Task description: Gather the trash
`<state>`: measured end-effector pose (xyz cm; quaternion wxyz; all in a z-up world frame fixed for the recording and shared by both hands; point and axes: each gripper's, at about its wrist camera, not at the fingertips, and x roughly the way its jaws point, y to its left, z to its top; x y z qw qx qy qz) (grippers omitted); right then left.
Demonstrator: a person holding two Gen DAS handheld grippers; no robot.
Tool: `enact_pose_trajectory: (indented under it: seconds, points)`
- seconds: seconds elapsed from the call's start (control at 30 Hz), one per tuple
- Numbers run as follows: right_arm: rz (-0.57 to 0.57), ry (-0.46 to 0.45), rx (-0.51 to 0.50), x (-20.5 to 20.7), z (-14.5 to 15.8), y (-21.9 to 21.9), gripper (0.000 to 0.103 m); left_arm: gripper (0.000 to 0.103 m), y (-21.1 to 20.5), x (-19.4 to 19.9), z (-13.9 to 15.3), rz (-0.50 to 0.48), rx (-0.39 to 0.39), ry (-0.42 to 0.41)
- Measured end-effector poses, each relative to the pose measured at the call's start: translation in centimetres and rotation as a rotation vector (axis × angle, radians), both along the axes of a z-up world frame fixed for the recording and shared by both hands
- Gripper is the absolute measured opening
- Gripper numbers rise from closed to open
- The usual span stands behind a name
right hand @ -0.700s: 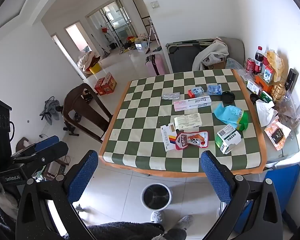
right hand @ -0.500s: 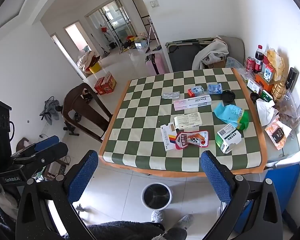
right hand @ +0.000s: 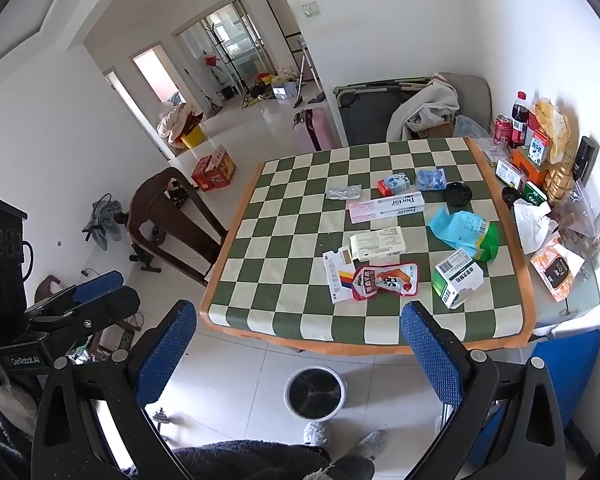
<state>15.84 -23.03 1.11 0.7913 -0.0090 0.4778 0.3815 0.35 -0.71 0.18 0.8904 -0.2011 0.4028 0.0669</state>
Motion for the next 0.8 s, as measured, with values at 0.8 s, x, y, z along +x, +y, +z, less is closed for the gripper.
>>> enact_pose_trajectory:
  seconds: [0.8]
  points:
    - [0.004,-0.001,0.012,-0.3,0.6,-1.2,0.103,0.103,-1.0,0.5,0.8,-0.006,0.004,-0.003]
